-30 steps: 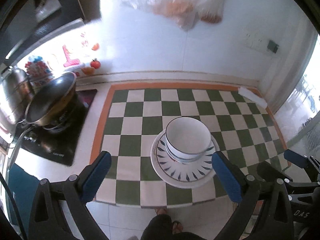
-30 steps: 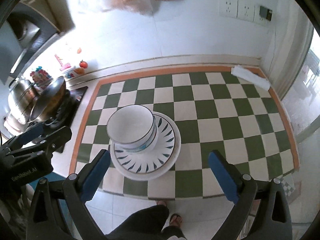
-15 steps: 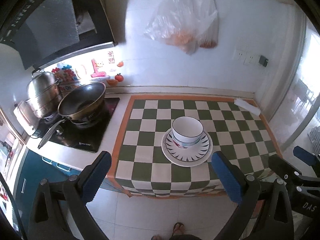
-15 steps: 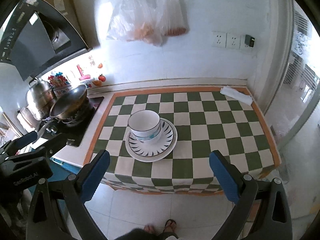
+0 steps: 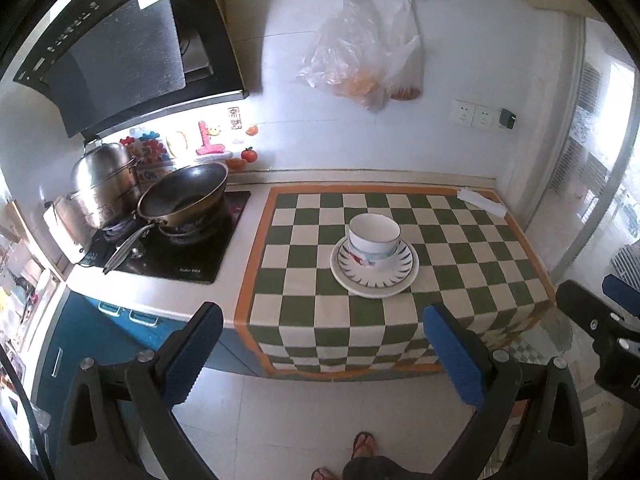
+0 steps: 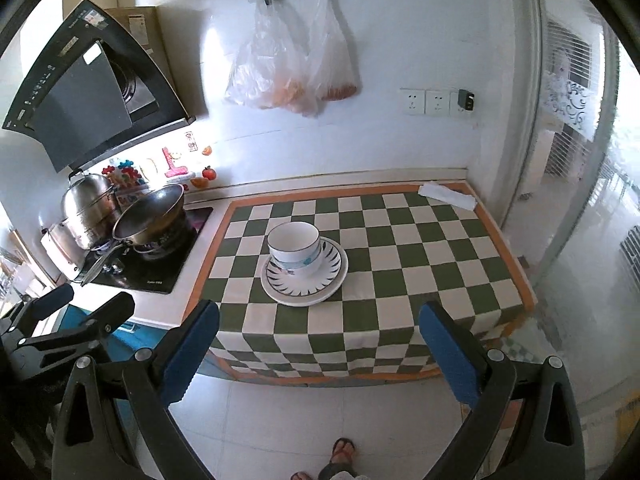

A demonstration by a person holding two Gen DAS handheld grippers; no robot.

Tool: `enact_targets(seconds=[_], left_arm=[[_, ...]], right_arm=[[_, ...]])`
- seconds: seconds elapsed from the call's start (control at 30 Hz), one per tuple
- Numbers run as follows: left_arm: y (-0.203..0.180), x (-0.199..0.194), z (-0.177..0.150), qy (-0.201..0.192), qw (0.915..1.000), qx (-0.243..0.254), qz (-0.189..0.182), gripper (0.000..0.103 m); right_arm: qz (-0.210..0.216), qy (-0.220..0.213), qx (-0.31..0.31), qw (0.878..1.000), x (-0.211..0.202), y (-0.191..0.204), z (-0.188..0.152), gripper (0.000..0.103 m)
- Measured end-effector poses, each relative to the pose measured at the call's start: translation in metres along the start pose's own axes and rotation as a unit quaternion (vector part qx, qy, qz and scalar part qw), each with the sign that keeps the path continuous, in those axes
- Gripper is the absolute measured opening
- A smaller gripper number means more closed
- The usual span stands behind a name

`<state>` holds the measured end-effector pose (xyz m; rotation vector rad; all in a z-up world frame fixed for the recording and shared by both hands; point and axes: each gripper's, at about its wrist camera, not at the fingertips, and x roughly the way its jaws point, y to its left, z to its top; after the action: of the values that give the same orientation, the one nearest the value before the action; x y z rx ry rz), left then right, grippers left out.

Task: Organize plates and bowls

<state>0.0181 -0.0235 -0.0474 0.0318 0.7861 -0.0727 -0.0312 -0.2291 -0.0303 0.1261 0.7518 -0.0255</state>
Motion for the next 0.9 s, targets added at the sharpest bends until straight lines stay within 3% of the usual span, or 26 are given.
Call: enact_targets(seconds=[0.43, 0.9], left_arm=[[0.024, -0.049, -0.032, -0.016, 0.9999, 0.001, 0.004, 0.103], [0.03, -0.06, -0.043, -0.018, 0.9998, -0.002, 0.0, 0.103]], right_arm=[[-0.008, -0.012, -0.003, 1.0, -0.058, 0.028, -0.044, 0.102], [-0.016, -0.021, -0.01, 1.0, -0.078, 0.037, -0.053, 0.102]])
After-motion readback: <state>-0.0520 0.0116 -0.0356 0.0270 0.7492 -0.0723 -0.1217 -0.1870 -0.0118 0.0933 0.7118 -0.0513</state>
